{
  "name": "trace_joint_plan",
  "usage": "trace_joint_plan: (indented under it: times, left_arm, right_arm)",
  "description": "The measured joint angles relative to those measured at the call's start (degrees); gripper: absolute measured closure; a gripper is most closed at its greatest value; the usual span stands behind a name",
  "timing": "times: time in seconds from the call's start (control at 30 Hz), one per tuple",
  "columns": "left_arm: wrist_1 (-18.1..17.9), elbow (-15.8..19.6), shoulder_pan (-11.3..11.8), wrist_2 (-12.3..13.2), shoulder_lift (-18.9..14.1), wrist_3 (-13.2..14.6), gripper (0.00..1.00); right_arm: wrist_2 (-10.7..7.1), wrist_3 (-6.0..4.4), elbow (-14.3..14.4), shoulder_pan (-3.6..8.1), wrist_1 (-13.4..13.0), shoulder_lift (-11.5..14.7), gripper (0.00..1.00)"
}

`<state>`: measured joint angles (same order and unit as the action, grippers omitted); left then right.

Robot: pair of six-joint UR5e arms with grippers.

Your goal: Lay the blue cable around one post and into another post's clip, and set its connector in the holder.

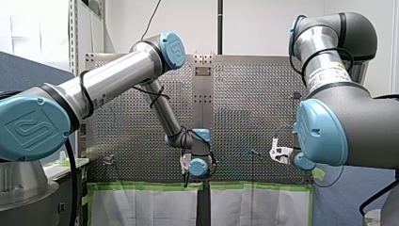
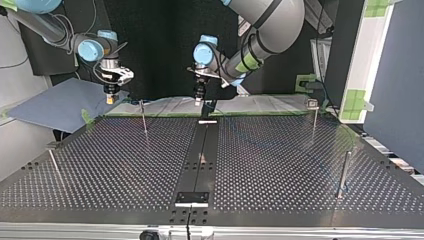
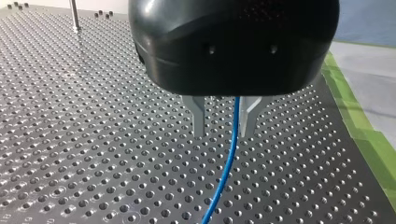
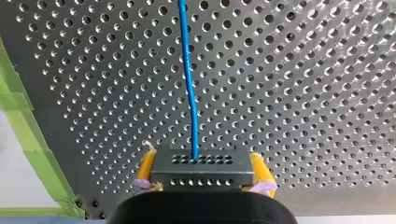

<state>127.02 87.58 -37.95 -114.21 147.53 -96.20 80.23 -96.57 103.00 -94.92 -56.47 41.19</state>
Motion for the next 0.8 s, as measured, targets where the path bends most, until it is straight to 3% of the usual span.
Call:
trace_joint_plan:
  times: [0.23, 0.3, 0.4, 0.57, 0.7, 0.8]
  left_arm:
    - [0.02, 0.01, 0.04, 0.36, 0.0, 0.12, 0.76]
    - [0.02, 0.01, 0.05, 0.41, 0.01, 0.18, 0.87]
    - [0.01, 0.01, 0.05, 0.55, 0.01, 0.21, 0.95]
    - [0.07, 0.02, 0.05, 1.73, 0.0, 0.27, 0.95]
    - [0.13, 0.02, 0.05, 2.32, 0.0, 0.26, 0.86]
    - [0.24, 0.03, 0.05, 2.34, 0.01, 0.28, 0.86]
  right_arm:
    - [0.02, 0.05, -0.02, 0.04, 0.18, 0.0, 1.0]
    - [0.02, 0.06, -0.02, 0.06, 0.2, 0.0, 1.0]
    - [0.02, 0.07, -0.02, 0.12, 0.21, 0.0, 1.0]
    - [0.02, 0.07, -0.02, 0.2, 0.21, 0.02, 1.0]
    - [0.06, 0.06, -0.01, 0.29, 0.17, 0.01, 1.0]
    - [0.25, 0.05, -0.02, 0.39, 0.1, 0.0, 1.0]
